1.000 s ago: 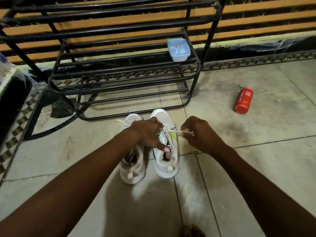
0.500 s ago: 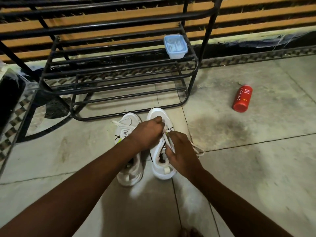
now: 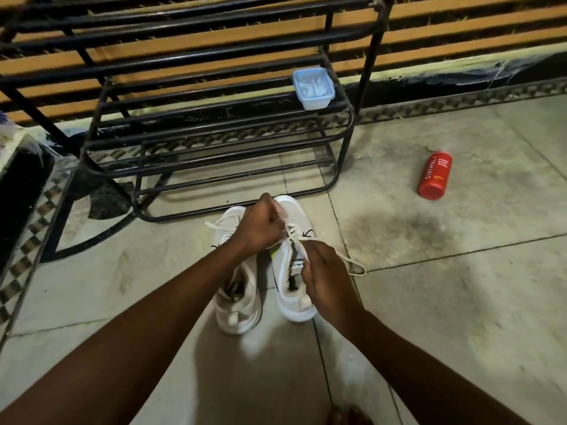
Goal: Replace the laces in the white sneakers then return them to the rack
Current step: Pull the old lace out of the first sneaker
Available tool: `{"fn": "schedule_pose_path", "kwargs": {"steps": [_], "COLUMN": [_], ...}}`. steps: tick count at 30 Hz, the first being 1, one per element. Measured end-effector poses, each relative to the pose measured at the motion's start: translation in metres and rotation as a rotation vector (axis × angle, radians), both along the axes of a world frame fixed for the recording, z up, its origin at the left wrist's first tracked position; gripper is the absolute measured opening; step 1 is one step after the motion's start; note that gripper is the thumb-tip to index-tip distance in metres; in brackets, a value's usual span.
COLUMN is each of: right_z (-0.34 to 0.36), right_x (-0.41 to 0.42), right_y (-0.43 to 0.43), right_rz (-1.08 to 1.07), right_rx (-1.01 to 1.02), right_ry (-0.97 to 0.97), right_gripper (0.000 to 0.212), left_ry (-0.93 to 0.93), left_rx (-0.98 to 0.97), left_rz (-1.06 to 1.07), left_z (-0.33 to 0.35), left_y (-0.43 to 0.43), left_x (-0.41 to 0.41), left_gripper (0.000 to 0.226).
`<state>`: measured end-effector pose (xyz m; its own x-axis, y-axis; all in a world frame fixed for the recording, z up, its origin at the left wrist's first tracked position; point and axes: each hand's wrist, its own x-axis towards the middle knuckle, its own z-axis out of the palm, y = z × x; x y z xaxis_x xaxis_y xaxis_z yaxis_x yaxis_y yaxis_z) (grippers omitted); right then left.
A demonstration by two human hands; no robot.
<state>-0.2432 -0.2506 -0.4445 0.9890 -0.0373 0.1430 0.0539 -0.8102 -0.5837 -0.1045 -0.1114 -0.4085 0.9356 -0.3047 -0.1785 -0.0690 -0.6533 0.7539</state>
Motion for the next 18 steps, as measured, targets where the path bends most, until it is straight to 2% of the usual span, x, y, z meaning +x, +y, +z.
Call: {"fn": "schedule_pose_path", "kwargs": {"steps": [4, 7, 13, 16, 18], "right_z": [0.001, 0.0, 0.001, 0.001, 0.002], "right_x": [0.0, 0.0, -0.002, -0.003, -0.003], "right_y": [0.0, 0.001, 0.001, 0.003, 0.005], "right_rz": [-0.005, -0.013, -0.026, -0.041, -0.053], "right_rx": [-0.026, -0.027, -0.042, -0.074, -0.102], "right_ry": [-0.003, 0.012, 0.016, 0.014, 0.039], "right_gripper": [0.043, 0.042, 0.039, 0.039, 0.041], "left_ry": [-0.066, -0.122, -0.277, -0.185, 0.026], "left_rx": [0.062, 0.11, 0.276, 0.182, -0.042], "left_rz": [-0.128, -0.182, -0.263, -0.063, 0.175], "left_z": [0.004, 0.003, 0.005, 0.009, 0.013], "left_y": [0.002, 0.006, 0.005, 0.0, -0.003], "left_x": [-0.004, -0.007, -0.022, -0.024, -0.027], "left_gripper": [0.016, 0.004, 0.003, 0.006, 0.015]}}
